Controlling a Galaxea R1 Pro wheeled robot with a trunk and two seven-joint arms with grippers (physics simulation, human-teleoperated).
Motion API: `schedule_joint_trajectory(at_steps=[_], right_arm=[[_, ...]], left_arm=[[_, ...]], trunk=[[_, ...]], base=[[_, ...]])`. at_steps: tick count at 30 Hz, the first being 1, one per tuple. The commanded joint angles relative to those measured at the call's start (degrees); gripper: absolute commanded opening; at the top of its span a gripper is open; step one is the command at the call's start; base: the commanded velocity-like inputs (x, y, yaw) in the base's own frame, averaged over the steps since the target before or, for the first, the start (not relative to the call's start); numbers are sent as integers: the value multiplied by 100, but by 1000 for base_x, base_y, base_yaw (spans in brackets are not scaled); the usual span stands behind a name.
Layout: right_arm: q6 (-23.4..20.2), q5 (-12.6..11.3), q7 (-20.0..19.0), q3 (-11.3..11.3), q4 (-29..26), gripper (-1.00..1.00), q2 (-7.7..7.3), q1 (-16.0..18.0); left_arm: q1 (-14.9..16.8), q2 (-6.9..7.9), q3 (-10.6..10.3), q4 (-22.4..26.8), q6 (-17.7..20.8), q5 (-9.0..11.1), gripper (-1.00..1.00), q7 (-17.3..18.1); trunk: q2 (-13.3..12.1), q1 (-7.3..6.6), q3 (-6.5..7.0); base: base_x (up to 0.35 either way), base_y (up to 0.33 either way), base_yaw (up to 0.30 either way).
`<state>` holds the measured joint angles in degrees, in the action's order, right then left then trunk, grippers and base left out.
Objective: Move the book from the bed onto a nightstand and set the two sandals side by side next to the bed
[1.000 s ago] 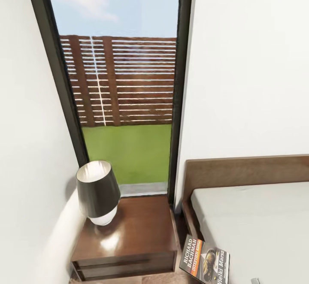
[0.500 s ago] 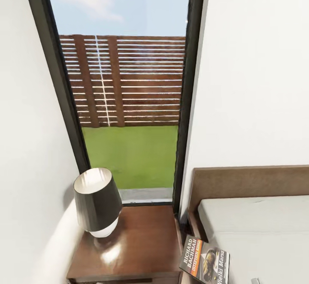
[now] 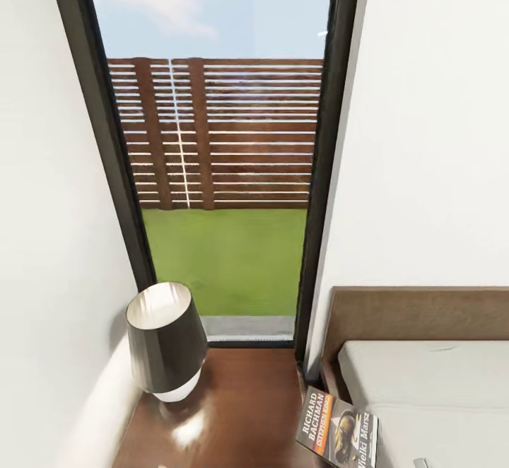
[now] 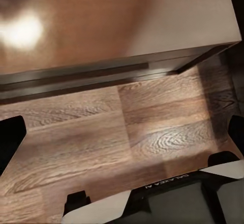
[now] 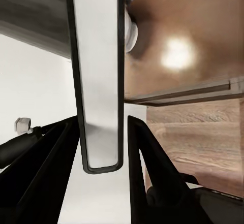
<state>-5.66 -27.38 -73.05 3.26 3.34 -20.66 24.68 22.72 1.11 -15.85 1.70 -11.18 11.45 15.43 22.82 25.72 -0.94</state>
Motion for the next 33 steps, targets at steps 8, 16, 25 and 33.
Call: schedule_joint_trajectory(at_steps=[8, 16, 25, 33], right_arm=[[-58, -57, -25, 26, 17, -100, 0, 10], [-58, -57, -24, 26, 17, -100, 0, 10], [-58, -58, -25, 22, 17, -100, 0, 10], [-58, -57, -25, 25, 17, -100, 0, 10]], left_arm=[[5, 0, -49, -9, -16, 59, 100, 22], [5, 3, -50, -7, -16, 59, 100, 22], [5, 3, -44, -5, -16, 59, 100, 24], [23, 57, 59, 846, 527, 300, 100, 2597]], trunk=[[10, 7, -10], [10, 7, -10], [10, 7, -10], [10, 7, -10]], base=[[316, 102, 0], [197, 41, 0], [6, 1, 0], [0, 0, 0]])
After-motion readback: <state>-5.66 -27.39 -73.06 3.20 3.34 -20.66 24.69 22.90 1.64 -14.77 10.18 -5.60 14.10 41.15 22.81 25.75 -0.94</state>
